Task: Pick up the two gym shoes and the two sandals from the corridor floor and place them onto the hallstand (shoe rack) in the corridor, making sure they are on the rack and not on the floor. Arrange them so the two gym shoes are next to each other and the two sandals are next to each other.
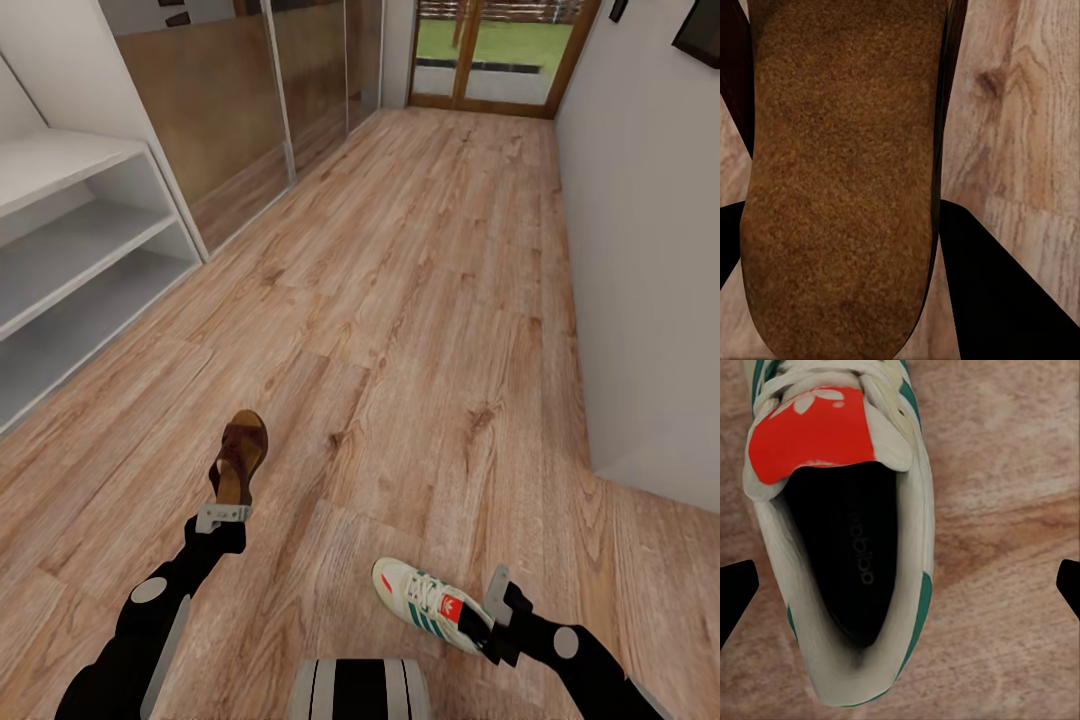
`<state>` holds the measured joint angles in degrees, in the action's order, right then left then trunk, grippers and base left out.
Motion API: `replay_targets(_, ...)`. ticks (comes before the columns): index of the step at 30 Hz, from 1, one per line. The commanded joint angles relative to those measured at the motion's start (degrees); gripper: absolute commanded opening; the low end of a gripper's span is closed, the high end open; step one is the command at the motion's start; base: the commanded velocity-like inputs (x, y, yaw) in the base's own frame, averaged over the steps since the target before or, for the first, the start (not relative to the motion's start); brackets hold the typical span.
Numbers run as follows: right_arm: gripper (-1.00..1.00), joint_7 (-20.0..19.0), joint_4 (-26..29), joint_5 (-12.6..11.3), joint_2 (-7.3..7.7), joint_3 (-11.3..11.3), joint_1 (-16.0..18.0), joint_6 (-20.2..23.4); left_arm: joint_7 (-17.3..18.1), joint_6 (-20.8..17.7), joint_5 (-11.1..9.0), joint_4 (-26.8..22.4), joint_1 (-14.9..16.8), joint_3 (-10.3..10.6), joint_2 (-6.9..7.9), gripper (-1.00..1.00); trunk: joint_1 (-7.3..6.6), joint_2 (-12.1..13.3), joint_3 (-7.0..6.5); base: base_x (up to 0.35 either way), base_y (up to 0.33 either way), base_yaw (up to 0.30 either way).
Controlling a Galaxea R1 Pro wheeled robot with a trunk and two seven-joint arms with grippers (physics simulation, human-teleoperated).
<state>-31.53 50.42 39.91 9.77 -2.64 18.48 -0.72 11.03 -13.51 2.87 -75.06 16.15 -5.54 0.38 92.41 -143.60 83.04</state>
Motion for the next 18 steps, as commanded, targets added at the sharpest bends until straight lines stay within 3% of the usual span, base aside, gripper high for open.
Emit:
replay_targets(1, 1.0, -0.11, 0.09, 0.52, 0.04, -0.08, 0.02, -0.07, 0.48, -0.29, 0.46, -0.11, 0.02, -0.13, -0.02, -1.0, -0.01, -0.02, 0.11, 0.0, 0.0, 0.0)
replay_targets(8, 1.0, -0.11, 0.12, 0.52, -0.01, -0.07, 0.02, -0.07, 0.48, -0.29, 0.47, -0.08, 0.02, -0.17, -0.02, -1.0, 0.14, -0.1, 1.59, 0.0, 0.0, 0.0)
replay_targets(15, 1.0, -0.11, 0.16, 0.55, -0.01, -0.02, 0.02, -0.07, 0.48, -0.29, 0.47, -0.08, 0.02, -0.17, -0.02, -1.0, 0.14, -0.1, 1.92, 0.0, 0.0, 0.0)
replay_targets(18, 1.0, -0.11, 0.16, 0.56, 0.06, 0.06, 0.04, -0.07, 0.48, -0.29, 0.47, -0.08, 0.02, -0.17, -0.02, -1.0, 0.22, -0.14, 2.67, 0.0, 0.0, 0.0)
